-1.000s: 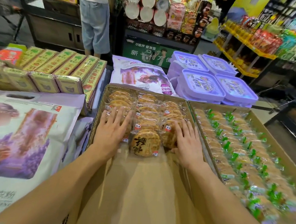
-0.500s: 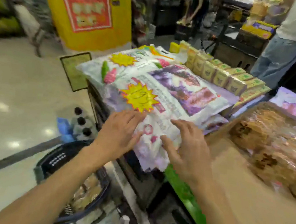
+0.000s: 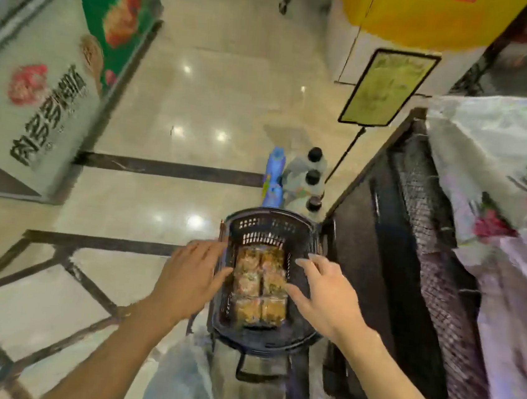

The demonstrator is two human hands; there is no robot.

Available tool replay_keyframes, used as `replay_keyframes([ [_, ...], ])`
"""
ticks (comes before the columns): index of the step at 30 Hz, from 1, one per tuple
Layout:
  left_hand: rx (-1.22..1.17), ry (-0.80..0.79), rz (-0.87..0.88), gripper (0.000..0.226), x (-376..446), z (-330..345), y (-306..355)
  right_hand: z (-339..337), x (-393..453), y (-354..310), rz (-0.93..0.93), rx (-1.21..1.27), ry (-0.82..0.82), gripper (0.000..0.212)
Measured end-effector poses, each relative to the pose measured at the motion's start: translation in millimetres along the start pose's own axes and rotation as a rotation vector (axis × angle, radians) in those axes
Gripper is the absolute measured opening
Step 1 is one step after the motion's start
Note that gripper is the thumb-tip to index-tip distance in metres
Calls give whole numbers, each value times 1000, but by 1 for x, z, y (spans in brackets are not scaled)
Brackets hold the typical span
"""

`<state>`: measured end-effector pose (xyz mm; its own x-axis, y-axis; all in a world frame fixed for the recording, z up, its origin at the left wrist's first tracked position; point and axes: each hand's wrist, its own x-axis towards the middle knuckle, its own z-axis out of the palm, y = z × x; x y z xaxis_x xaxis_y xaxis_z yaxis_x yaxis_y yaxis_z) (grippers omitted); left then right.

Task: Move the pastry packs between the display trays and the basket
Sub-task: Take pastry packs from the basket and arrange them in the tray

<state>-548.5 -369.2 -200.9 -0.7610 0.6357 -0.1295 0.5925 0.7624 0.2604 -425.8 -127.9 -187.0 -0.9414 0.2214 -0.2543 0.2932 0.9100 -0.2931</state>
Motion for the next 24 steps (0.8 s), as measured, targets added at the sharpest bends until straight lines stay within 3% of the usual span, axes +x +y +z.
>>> replay_keyframes([
  [3, -65, -168, 17, 51, 60, 47, -20, 39, 67, 10, 111, 0, -165, 58],
  [6, -143, -296, 28, 46, 112, 122, -31, 90, 108, 39, 257, 99, -227, 60],
  [11, -338, -490, -255, 47, 155, 302, -48, 235, 164, 103, 458, 225, -289, 61],
  [14, -541, -445, -568, 68, 170, 415, -57, 349, 192, 140, 525, 282, -338, 66],
  [17, -665, -395, -830, 71, 187, 511, -63, 450, 224, 177, 613, 324, -358, 69],
  [21, -646, -347, -917, 72, 193, 598, -65, 536, 260, 213, 735, 408, -247, 76],
  [24, -651, -312, -1000, 70, 194, 625, -62, 568, 273, 218, 751, 435, -216, 89],
])
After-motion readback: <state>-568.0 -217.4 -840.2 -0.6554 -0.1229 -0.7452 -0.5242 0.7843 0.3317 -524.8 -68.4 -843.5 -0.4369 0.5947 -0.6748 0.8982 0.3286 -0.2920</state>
